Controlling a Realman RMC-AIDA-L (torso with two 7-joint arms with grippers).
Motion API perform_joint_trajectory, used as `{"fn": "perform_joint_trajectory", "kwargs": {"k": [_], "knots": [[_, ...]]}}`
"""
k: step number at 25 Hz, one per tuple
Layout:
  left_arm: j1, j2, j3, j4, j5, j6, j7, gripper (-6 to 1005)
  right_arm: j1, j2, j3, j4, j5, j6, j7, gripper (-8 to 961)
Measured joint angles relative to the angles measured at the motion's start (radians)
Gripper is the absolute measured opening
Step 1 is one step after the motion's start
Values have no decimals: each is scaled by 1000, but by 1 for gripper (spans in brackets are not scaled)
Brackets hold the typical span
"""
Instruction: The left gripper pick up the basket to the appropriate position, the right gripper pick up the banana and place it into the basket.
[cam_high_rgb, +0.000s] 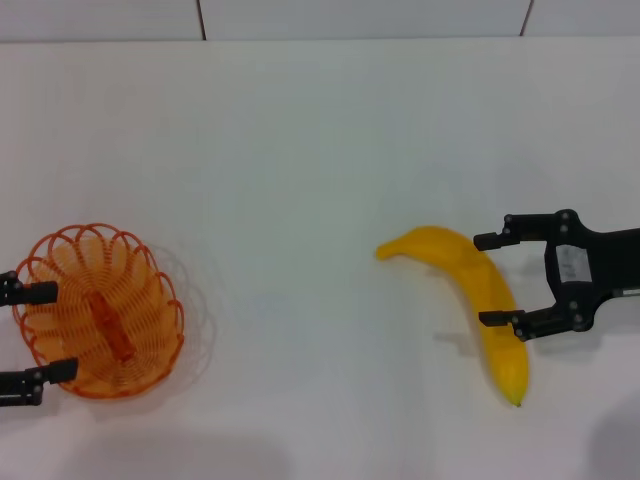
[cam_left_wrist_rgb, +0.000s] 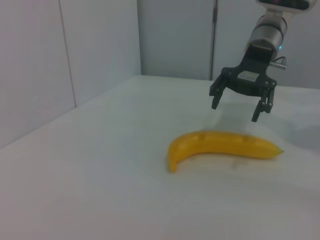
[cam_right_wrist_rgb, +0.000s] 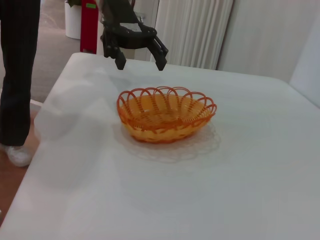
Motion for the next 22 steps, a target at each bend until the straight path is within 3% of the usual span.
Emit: {"fn": "perform_joint_trajectory", "kwargs": {"k": [8, 18, 22], "knots": [[-8, -4, -1, 0, 8, 0, 0, 869, 4, 1, 5, 0, 2, 0, 0, 820], [-55, -27, 7, -1, 8, -7, 8, 865, 22, 13, -1, 0, -10, 4, 0, 820], [-63, -25, -29, 0, -13, -9, -10, 863, 23, 13, -1, 0, -10, 5, 0, 820]]}}
